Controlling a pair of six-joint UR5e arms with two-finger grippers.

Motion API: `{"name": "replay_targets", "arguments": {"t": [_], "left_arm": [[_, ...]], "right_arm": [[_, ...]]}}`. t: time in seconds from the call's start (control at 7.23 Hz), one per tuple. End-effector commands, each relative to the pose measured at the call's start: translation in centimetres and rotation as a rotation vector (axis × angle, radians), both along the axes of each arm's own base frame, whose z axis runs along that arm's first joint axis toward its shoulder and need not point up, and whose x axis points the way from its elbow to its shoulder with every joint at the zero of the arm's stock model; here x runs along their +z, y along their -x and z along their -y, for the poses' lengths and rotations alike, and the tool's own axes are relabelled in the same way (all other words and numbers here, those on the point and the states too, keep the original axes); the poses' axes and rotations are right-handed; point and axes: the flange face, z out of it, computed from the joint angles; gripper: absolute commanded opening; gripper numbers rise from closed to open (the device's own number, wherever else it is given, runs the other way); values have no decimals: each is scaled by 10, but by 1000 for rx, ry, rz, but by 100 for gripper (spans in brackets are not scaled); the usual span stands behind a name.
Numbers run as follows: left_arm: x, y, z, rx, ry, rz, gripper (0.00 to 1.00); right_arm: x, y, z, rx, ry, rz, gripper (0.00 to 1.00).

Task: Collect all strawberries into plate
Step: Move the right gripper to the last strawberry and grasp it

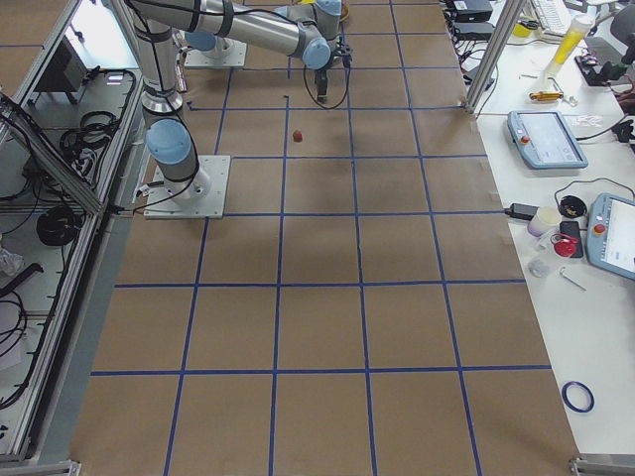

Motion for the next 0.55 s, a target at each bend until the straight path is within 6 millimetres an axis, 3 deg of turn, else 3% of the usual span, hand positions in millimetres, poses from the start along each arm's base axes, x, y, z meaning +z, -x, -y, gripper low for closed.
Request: {"name": "replay_targets", "arguments": {"t": [0.0,0.28,0.41], "left_arm": [[0,1,0,-1,-1,0,100],[-5,1,-2,-1,-10,0,100],[-6,1,-2,-1,-13,0,100]], "right_arm": [[-49,35,-30,33,-39,-73,100],[-87,50,-59,17,-20,-59,100],[-90,54,-62,12,-37,-67,100]]}}
